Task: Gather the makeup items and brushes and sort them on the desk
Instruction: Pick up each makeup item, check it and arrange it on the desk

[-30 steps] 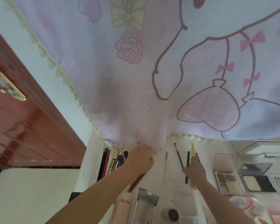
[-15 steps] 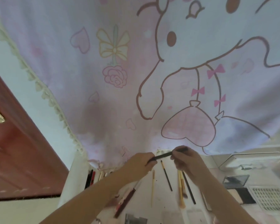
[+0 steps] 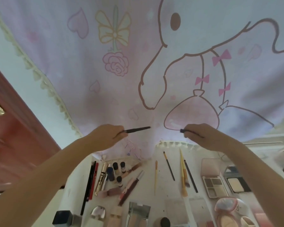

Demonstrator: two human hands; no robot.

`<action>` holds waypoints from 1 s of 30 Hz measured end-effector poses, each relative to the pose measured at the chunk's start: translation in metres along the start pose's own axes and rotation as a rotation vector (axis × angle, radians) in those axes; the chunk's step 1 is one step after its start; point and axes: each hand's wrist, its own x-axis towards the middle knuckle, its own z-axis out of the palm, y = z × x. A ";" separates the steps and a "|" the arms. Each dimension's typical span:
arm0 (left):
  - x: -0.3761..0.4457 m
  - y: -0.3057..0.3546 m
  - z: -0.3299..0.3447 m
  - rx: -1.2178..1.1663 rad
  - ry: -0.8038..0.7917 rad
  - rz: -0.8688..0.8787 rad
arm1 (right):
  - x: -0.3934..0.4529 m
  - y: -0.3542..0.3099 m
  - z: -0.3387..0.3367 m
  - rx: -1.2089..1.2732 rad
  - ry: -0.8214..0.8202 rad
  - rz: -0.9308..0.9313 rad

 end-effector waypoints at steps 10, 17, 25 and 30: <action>-0.002 0.014 0.010 -0.008 0.017 0.074 | 0.023 -0.019 0.027 0.011 -0.039 -0.076; -0.005 0.013 0.015 -0.055 0.010 0.056 | 0.030 -0.024 0.038 0.085 -0.051 -0.070; -0.015 0.002 0.023 -0.056 -0.024 0.017 | 0.036 -0.032 0.042 0.133 -0.072 -0.112; -0.021 -0.005 0.027 -0.056 -0.049 -0.039 | 0.048 -0.041 0.052 0.106 -0.116 -0.155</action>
